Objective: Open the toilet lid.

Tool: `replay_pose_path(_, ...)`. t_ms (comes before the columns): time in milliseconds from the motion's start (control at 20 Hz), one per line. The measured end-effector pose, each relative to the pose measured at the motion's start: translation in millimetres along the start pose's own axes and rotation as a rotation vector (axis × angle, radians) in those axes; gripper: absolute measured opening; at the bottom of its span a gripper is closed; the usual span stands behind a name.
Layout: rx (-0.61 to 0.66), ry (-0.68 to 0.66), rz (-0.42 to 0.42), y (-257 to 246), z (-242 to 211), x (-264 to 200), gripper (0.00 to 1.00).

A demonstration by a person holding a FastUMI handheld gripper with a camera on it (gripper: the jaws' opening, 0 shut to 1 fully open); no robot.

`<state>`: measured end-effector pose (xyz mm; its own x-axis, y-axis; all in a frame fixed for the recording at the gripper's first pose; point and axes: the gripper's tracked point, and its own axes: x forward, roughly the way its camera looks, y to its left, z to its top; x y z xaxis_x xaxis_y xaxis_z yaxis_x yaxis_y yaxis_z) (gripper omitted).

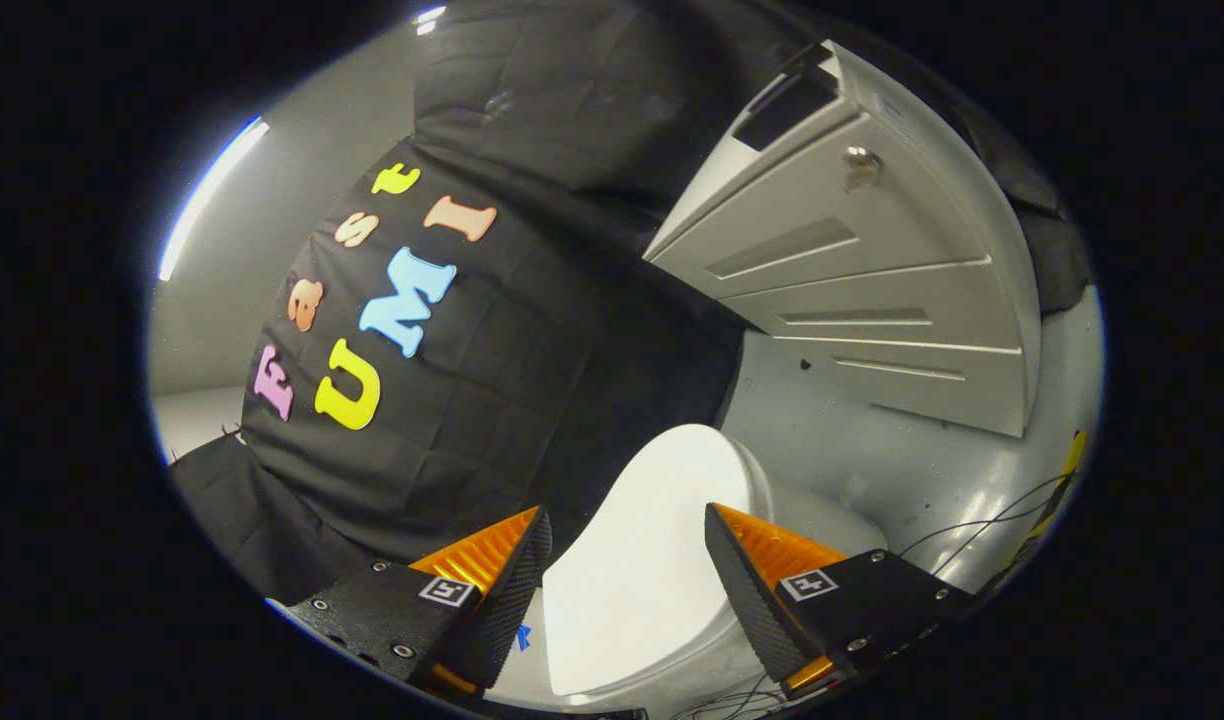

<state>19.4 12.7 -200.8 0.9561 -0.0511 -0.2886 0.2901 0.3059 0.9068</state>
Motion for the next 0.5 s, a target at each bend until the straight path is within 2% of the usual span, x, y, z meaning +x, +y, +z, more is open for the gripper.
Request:
replay_pose_path(250, 0.112, -0.021, -0.091, -43.3, 0.3, 1.6, 0.95)
replay_pose_path(500, 0.137, -0.007, -0.145, -66.3, -11.7, 4.3, 0.95)
